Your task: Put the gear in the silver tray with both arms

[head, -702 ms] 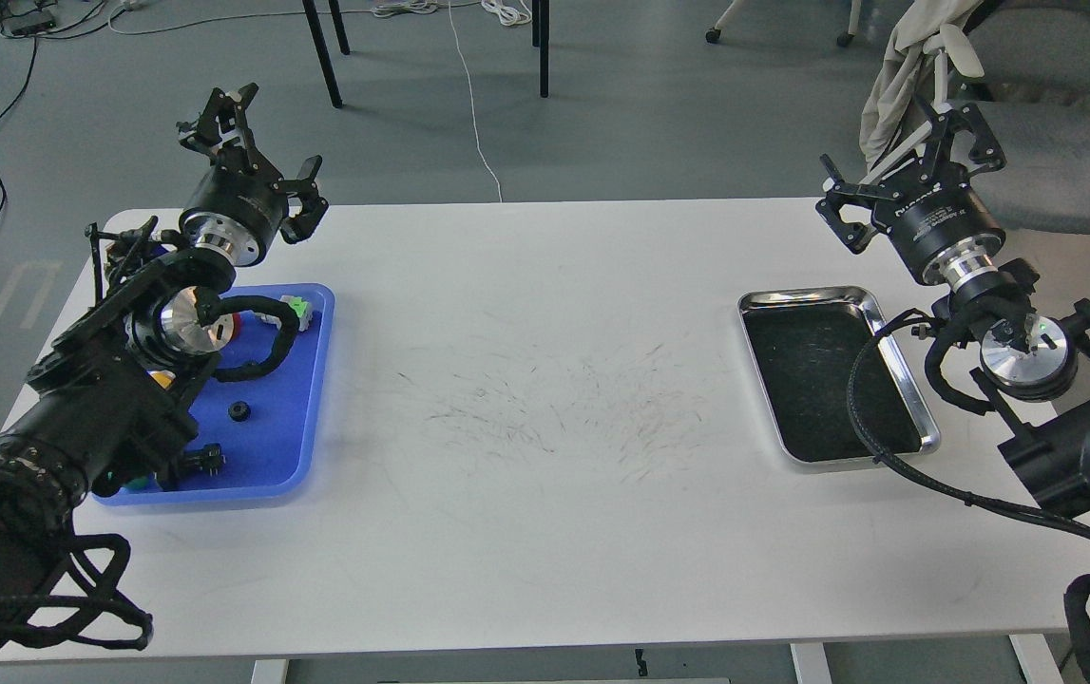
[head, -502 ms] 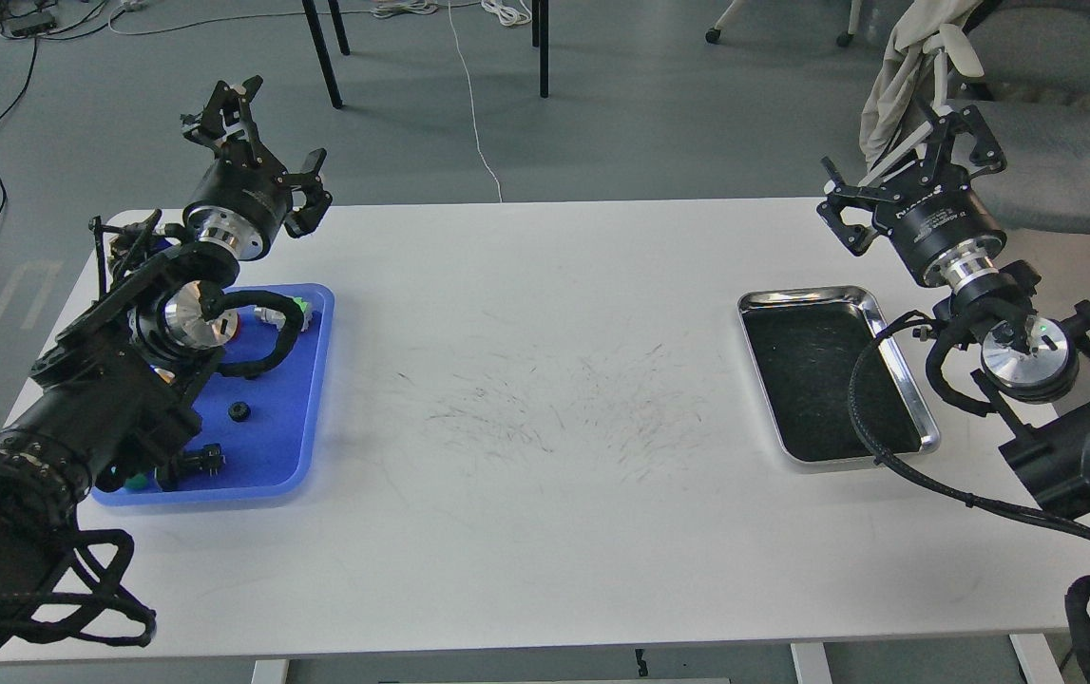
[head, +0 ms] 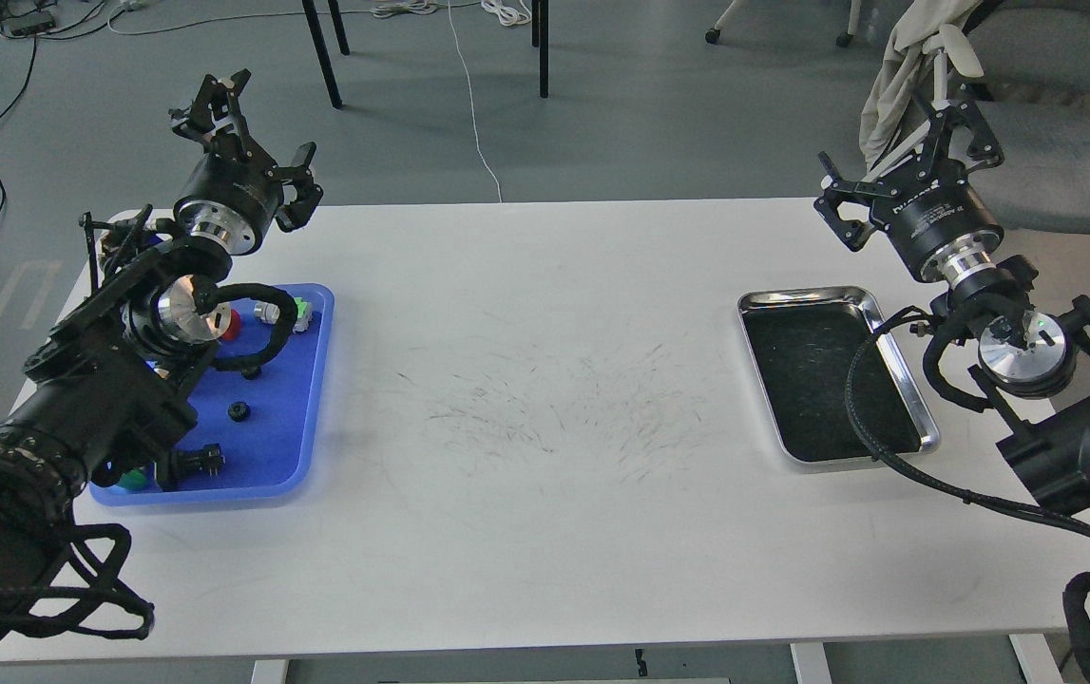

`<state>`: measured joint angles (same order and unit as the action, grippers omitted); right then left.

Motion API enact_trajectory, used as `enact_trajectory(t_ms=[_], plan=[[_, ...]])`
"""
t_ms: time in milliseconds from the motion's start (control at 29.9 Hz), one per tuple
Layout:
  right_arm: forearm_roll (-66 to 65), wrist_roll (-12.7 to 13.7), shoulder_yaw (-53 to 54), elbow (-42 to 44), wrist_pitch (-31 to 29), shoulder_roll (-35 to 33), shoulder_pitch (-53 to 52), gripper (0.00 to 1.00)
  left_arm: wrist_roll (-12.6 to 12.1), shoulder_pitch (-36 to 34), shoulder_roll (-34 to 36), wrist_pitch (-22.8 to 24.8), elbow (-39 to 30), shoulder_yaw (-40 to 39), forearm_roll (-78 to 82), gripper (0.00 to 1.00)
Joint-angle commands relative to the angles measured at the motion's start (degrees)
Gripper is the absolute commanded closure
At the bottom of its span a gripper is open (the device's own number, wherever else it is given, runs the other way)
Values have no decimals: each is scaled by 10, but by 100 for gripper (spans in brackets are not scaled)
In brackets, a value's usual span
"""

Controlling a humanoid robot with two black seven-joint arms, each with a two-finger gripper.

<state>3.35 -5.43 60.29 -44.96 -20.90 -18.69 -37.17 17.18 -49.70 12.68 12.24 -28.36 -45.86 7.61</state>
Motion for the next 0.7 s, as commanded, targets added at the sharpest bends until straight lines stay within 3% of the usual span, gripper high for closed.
enact_trajectory(t_ms=[0, 468, 669], plan=[[0, -1, 1, 0, -2, 2, 1, 1, -2, 7, -1, 4, 19, 6, 8, 2], [1, -5, 7, -7, 0, -4, 13, 1, 0, -33, -2, -17, 28, 142, 16, 2], [1, -7, 5, -12, 1, -3, 14, 1, -4, -74, 45, -9, 29, 207, 136, 2]])
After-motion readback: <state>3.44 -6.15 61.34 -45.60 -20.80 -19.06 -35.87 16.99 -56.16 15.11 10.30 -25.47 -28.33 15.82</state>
